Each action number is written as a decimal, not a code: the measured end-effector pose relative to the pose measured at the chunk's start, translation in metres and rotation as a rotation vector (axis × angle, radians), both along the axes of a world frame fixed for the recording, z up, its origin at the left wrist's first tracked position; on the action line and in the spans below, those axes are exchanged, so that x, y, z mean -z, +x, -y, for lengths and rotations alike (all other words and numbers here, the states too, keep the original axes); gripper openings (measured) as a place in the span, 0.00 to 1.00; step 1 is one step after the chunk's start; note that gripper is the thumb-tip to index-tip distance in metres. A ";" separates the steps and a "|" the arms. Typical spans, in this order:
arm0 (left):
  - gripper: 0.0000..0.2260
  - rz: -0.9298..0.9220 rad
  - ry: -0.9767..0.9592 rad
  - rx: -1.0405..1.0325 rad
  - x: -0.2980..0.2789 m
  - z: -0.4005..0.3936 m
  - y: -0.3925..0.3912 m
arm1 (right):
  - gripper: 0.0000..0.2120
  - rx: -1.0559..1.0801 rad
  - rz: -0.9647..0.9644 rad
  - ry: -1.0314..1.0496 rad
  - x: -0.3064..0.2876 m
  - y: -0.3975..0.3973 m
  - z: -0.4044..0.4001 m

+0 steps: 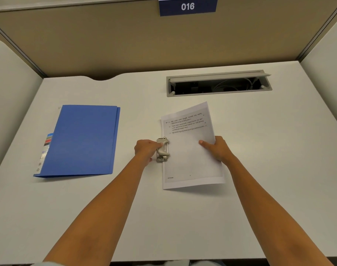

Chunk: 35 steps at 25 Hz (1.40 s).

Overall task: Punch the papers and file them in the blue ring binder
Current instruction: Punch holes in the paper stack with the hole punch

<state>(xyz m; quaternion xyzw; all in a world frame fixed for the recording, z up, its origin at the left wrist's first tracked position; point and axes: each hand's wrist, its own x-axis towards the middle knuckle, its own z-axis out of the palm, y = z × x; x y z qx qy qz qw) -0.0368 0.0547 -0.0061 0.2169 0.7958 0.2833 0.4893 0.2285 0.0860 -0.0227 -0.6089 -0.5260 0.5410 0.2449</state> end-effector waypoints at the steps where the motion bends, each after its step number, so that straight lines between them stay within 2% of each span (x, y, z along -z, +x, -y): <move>1: 0.09 0.003 -0.001 0.002 0.000 0.000 -0.001 | 0.18 0.001 -0.012 -0.012 0.002 0.001 -0.001; 7: 0.14 0.052 -0.004 0.006 0.001 -0.002 -0.004 | 0.19 -0.023 -0.059 -0.100 0.010 0.005 -0.003; 9: 0.16 0.019 0.005 0.041 0.001 -0.004 -0.006 | 0.20 -0.018 -0.047 -0.120 0.010 0.004 -0.004; 13: 0.17 -0.238 0.120 0.080 0.003 -0.012 -0.002 | 0.26 0.018 0.032 -0.114 0.004 0.001 -0.007; 16: 0.16 -0.424 0.274 0.147 0.012 -0.018 0.006 | 0.26 0.080 0.077 -0.106 0.006 0.002 -0.009; 22: 0.25 -0.690 0.474 0.572 0.030 -0.027 0.033 | 0.28 0.162 0.097 -0.128 0.013 0.000 -0.011; 26: 0.31 -0.907 0.523 0.759 0.040 -0.026 0.045 | 0.30 0.179 0.102 -0.134 0.015 0.000 -0.012; 30: 0.33 -0.987 0.469 0.825 0.046 -0.027 0.044 | 0.25 0.175 0.106 -0.118 0.016 0.000 -0.012; 35: 0.33 -0.967 0.449 0.814 0.050 -0.028 0.041 | 0.17 0.182 0.093 -0.104 0.013 -0.002 -0.010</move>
